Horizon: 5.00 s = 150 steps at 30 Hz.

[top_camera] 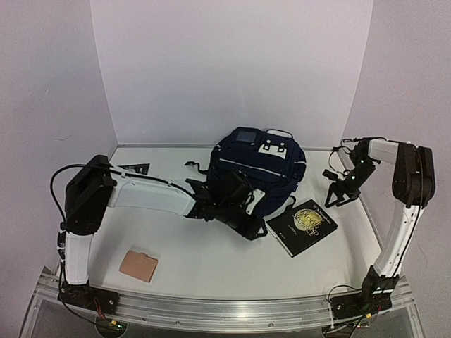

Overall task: Pack the student bag
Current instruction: Pick up the book from the center of the board.

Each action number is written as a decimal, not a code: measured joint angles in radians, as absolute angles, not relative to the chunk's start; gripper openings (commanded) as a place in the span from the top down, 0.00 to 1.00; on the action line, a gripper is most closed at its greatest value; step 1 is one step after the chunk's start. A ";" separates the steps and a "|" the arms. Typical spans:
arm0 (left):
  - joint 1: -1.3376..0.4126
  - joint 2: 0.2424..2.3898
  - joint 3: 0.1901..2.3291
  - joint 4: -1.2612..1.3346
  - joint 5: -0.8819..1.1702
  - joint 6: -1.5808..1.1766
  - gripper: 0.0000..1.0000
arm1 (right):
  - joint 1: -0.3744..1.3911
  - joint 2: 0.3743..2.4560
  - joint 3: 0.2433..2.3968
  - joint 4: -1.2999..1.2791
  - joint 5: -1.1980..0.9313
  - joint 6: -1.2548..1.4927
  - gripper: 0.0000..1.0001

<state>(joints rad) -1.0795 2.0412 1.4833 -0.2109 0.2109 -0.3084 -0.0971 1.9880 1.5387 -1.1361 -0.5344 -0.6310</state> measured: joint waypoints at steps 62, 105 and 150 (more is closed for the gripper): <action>-1.118 2.346 1.702 -0.158 0.250 -0.393 0.50 | -0.115 2.073 1.357 -1.129 -0.667 -0.612 0.75; -0.968 1.992 1.548 -0.227 0.558 -0.260 0.28 | 0.181 1.591 1.497 -1.244 -0.751 -0.810 1.00; -0.961 2.076 1.406 0.205 0.610 -0.057 0.95 | 0.333 1.514 1.462 -1.129 -0.681 -0.977 0.85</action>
